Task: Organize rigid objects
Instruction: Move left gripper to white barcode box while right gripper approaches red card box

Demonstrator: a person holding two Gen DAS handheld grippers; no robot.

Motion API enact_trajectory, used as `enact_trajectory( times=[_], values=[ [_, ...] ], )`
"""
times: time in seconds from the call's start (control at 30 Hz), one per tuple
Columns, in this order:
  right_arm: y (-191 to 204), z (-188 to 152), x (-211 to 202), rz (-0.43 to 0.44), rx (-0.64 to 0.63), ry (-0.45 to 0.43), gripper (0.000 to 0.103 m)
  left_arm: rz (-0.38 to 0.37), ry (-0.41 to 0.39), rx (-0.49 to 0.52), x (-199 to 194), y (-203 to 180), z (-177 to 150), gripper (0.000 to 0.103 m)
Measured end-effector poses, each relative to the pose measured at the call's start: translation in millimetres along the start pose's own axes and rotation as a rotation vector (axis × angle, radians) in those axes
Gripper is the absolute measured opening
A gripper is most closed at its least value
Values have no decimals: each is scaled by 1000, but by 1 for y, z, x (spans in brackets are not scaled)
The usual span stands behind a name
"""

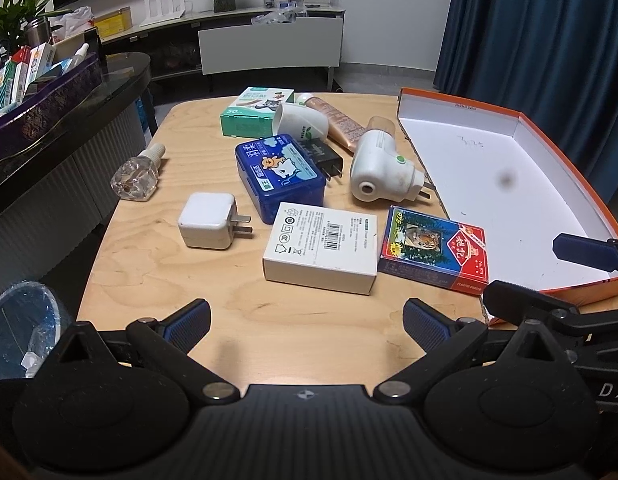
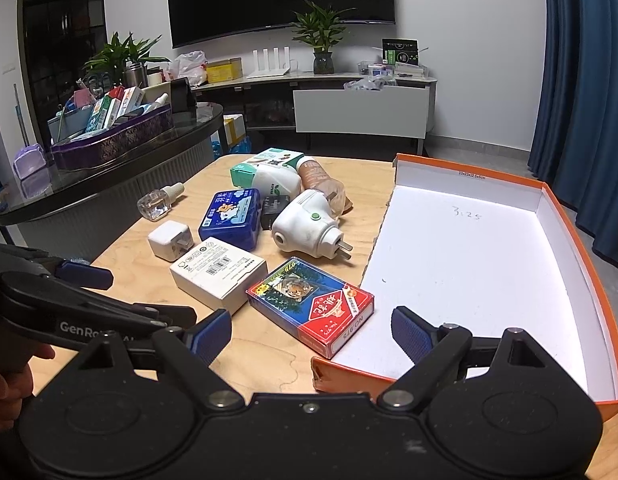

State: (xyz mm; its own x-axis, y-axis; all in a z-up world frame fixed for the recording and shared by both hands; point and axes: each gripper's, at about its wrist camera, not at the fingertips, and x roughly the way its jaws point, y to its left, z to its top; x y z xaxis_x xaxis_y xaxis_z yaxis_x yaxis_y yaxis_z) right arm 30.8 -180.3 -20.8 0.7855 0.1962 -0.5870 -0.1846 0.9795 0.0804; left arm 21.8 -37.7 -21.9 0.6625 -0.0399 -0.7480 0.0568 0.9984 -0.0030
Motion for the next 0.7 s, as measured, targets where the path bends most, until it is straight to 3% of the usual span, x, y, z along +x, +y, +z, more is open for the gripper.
enact_trajectory(
  times=[0.53, 0.7],
  values=[
    [-2, -3, 3, 8, 1, 20, 102, -4, 8, 5, 5, -3, -1, 103],
    [-2, -3, 6, -21, -65, -32, 102, -16, 7, 5, 11, -2, -1, 103]
  ],
)
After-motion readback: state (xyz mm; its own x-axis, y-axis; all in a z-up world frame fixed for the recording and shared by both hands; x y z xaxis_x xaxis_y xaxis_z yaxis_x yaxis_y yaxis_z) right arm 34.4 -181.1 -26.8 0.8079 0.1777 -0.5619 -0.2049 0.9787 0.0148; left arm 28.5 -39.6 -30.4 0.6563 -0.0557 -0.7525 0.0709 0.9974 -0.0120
